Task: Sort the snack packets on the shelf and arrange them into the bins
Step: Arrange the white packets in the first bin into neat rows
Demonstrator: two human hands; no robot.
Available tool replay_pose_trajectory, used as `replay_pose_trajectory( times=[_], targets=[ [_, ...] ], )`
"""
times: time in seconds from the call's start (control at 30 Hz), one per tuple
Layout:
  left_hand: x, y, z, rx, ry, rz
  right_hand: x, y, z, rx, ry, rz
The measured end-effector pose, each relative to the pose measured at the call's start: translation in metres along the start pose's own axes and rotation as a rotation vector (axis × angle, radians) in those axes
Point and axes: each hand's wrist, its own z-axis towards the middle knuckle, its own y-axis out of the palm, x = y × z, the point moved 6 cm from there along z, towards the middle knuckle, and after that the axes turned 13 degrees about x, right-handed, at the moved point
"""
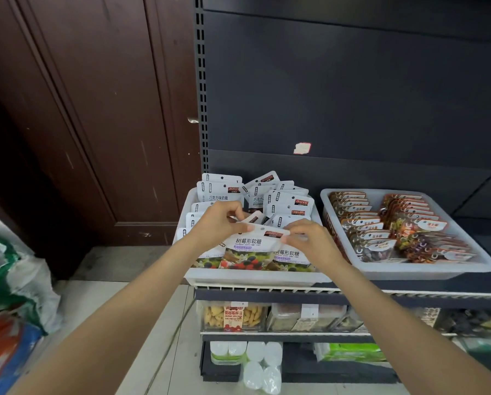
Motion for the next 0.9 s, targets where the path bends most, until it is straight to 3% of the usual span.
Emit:
replay_pose_trajectory(
  times=[0.17, 0.33, 0.67, 0.9],
  targets=[
    [0.004, -0.003, -0.006, -0.013, -0.034, -0.061, -0.008, -0.011, 0.000, 0.136, -0.078, -0.173],
    [-0.002, -0.017, -0.005, 0.116, -0.059, -0.002, 0.007, -0.042, -0.008, 0.275, 0.005, -0.398],
    [0.029, -0.021, -0.001, 0.172, 0.098, 0.124, 0.003, -0.027, -0.014, -0.024, 0.079, -0.654],
    [0.047, -0.032, -0.003, 0.216, 0.152, 0.071, -0.013, -0.020, 0.001, 0.017, 0.036, -0.104]
  ],
)
